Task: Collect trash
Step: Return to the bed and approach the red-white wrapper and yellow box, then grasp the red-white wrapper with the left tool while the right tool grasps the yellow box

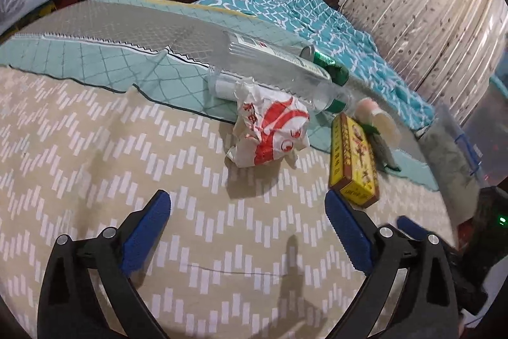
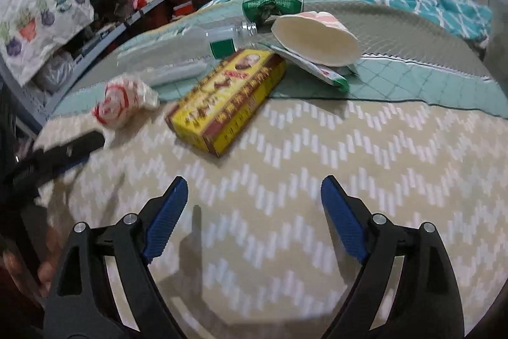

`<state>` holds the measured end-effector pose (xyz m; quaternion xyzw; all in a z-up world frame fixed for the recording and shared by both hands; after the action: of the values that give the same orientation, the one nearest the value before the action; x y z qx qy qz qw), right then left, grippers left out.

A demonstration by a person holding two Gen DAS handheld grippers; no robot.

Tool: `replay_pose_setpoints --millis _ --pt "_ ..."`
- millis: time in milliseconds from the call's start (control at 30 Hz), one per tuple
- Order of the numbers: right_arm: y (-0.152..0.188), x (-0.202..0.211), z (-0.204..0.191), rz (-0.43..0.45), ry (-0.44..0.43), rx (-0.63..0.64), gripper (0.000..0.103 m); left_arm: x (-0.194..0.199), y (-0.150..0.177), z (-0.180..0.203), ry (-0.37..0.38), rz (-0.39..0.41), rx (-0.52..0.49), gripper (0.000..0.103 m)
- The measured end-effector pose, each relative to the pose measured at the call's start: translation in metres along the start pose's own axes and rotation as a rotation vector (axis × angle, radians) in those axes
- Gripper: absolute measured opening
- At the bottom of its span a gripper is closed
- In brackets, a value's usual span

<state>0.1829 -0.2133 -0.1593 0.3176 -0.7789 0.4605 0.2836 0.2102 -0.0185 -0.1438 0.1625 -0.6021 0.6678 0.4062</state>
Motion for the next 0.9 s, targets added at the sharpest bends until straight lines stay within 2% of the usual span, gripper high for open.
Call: replay_pose_setpoints --millis 67,133,200,267,300,333,367,400,433,467,533,667,833,900 --pt "-0.011 -0.01 -0.012 0.004 0.006 0.012 0.091 0.0 -0.007 -0.006 0.014 0.004 0.022 0.094" --pt "-0.025 -0.018 -0.027 0.019 0.003 0.03 0.093 0.001 -0.02 -0.01 -0.003 0.012 0.033 0.094" --pt "-0.038 -0.027 -0.039 0.034 0.012 0.043 0.095 0.001 -0.037 -0.008 -0.043 0.038 0.002 0.094" --pt "-0.044 -0.04 -0.048 0.019 0.028 0.058 0.096 -0.008 -0.044 -0.006 -0.078 0.016 -0.031 0.092" --pt "-0.046 -0.048 -0.05 0.002 0.042 0.063 0.096 -0.012 -0.046 -0.006 -0.07 0.003 -0.034 0.092" --pt "-0.046 -0.054 -0.051 -0.016 0.055 0.068 0.096 -0.019 -0.047 -0.002 -0.049 -0.013 -0.033 0.085" --pt "-0.044 -0.058 -0.049 -0.035 0.061 0.069 0.095 -0.023 -0.047 0.0 -0.048 -0.026 -0.037 0.073" --pt "-0.042 -0.058 -0.047 -0.034 0.064 0.071 0.087 -0.03 -0.045 0.001 -0.057 -0.05 -0.048 0.066" --pt "-0.04 -0.053 -0.045 -0.025 0.056 0.071 0.081 -0.035 -0.042 0.002 -0.051 -0.071 -0.052 0.047" --pt "-0.036 -0.049 -0.042 -0.031 0.033 0.059 0.079 -0.037 -0.039 0.002 -0.031 -0.077 -0.048 0.04" --pt "-0.027 -0.034 -0.033 -0.027 0.008 0.051 0.071 -0.03 -0.034 0.003 -0.038 -0.063 -0.048 0.037" --pt "0.006 -0.001 -0.015 -0.016 -0.008 0.077 0.07 -0.015 -0.011 0.021 0.009 -0.069 -0.086 0.037" --pt "0.046 0.039 0.009 0.018 0.014 0.122 0.07 0.007 0.033 0.065 0.097 -0.062 -0.178 0.039" --pt "0.056 0.048 0.016 0.028 0.019 0.111 0.071 0.012 0.045 0.079 0.085 -0.048 -0.208 0.043"
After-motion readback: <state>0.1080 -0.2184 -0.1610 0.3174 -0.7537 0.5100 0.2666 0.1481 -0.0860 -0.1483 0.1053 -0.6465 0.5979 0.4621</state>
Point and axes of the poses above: each gripper's, at about its wrist camera, not at the fingertips, and x roughly against the way its jaws point, z to its right, y to its underside, the point moved 8 cm from there along -x, roughly the way its jaws point, and after that the axes turned 14 degrees about -x, right-handed, at the moved point
